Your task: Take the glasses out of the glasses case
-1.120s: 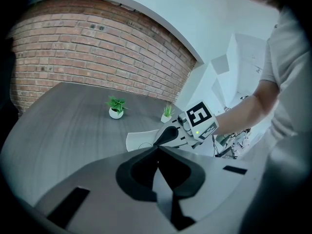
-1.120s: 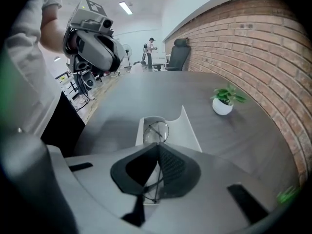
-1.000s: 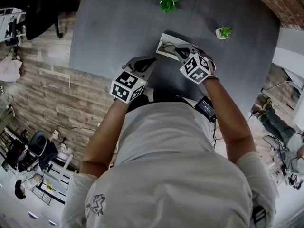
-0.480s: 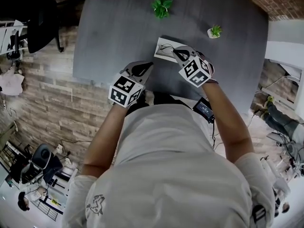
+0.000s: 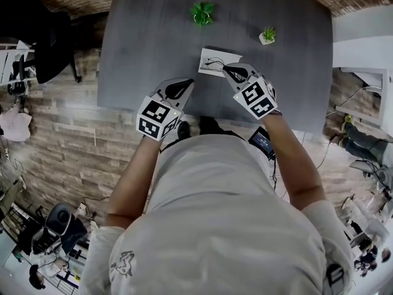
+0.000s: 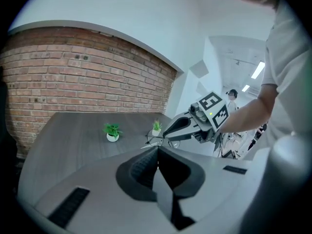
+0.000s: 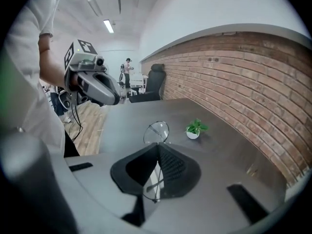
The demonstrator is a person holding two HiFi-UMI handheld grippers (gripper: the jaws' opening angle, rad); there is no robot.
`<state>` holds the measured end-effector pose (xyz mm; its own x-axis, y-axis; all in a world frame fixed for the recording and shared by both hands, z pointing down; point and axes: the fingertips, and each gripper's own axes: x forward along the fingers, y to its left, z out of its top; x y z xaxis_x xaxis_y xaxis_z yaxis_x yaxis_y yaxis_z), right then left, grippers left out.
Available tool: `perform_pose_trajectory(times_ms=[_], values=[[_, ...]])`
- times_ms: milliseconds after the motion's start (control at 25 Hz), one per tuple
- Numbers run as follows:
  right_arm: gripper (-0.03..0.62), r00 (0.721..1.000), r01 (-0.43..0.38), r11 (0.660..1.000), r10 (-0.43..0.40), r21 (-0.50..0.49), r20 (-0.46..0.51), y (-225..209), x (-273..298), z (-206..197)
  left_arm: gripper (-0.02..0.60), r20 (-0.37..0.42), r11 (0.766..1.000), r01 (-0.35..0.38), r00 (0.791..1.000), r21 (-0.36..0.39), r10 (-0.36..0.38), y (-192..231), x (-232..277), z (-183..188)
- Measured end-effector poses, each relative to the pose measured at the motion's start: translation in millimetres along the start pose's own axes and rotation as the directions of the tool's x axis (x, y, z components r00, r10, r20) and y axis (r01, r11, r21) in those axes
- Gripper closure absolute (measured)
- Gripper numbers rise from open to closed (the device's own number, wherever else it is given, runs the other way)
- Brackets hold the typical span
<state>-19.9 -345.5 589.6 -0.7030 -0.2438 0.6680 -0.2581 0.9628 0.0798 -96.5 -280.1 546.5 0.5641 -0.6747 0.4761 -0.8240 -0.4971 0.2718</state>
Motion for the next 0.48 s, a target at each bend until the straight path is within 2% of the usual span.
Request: perform_pose_trajectory(times_ms=[480], values=[[0.581, 0.988, 0.125, 0.988, -0.132, 0.089, 0.082, 50, -60, 20, 0.57, 0.034, 0.996, 0.043, 0.998, 0.083, -0.046, -28, -49, -4]])
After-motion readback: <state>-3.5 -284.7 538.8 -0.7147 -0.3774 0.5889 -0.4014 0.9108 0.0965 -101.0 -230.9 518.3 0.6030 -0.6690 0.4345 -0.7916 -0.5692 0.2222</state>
